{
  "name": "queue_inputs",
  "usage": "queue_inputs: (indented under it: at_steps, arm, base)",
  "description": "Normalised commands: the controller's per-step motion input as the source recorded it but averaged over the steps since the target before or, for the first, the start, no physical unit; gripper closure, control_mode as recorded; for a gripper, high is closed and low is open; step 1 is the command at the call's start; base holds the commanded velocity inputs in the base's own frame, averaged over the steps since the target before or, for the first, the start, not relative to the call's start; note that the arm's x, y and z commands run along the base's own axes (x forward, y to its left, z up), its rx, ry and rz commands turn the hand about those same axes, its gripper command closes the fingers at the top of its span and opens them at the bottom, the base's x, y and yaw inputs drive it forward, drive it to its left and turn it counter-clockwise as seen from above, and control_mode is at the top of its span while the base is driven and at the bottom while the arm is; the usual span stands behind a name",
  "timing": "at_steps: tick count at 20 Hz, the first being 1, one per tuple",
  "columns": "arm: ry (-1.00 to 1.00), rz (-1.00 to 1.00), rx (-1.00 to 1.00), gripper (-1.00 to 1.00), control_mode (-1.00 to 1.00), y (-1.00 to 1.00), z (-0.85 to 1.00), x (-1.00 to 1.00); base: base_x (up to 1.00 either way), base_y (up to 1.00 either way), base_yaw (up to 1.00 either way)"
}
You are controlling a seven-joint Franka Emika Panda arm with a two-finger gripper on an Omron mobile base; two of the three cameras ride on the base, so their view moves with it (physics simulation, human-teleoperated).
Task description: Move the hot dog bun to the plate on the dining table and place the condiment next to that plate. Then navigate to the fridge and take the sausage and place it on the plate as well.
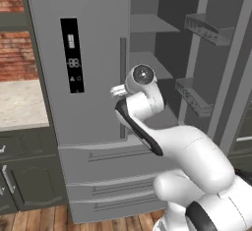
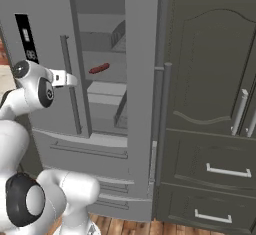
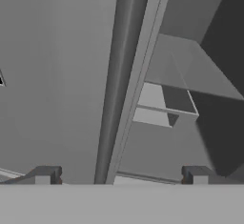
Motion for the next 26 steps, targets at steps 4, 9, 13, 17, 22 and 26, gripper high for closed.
queue_inputs:
  at_steps: [4, 9, 13, 17, 22, 26]
  arm:
    - [0.0, 0.0, 0.0, -1.0, -1.0, 0.31, -0.05, 0.65]
    - [0.0, 0.0, 0.01, -1.0, -1.0, 0.07, -0.07, 0.65]
    - [0.01, 0.0, 0.03, -1.0, -1.0, 0.0, -0.14, 0.58]
    - [0.0, 0.0, 0.03, -1.0, -1.0, 0.0, -0.16, 0.54]
    - [0.0, 0.0, 0.03, -1.0, -1.0, 0.0, -0.17, 0.53]
    - [0.0, 0.0, 0.0, 1.0, -1.0, 0.1, -0.21, 0.33]
  base:
    - [0.0, 0.0, 0.0]
    - [0.0, 0.0, 0.0]
    - [0.0, 0.0, 0.0]
    - [0.0, 0.0, 0.0]
    - [0.0, 0.0, 0.0]
    - [0.0, 0.0, 0.0]
